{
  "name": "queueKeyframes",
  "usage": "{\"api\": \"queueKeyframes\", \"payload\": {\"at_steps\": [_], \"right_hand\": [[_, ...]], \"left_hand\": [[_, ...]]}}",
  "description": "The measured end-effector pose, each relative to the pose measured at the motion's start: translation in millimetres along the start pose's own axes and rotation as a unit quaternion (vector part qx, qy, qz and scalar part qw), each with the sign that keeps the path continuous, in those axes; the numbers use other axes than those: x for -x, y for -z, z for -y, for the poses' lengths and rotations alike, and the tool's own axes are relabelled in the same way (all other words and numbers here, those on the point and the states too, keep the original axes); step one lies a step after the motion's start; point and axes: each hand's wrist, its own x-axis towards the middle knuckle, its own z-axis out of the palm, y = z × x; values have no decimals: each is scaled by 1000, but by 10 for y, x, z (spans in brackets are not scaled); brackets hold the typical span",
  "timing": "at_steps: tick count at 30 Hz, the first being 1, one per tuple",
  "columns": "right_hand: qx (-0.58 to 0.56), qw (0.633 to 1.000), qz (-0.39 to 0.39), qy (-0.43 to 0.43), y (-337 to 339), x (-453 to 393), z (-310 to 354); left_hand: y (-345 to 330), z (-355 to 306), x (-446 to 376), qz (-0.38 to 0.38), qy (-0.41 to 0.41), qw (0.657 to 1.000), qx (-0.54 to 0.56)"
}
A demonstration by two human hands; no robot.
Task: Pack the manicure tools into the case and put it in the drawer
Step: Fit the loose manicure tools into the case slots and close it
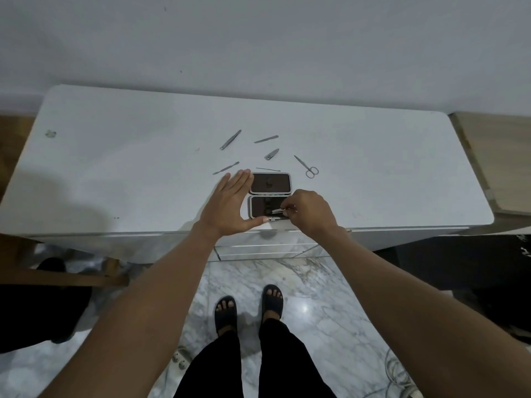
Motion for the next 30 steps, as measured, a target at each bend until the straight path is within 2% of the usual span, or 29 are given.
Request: {"api": "queueKeyframes", "payload": {"at_steps": [5, 19, 30], "right_hand": [[0, 1000, -3, 18, -66, -26, 114], [-68, 997, 27, -19, -35, -57, 115], [-76, 993, -59, -67, 337, -651, -64]], "left_hand": [[-18, 10, -4, -3, 0, 1000, 5], [-14, -3, -3, -16, 2, 1000, 9], [3, -14, -17, -29, -1, 999, 12]]}}
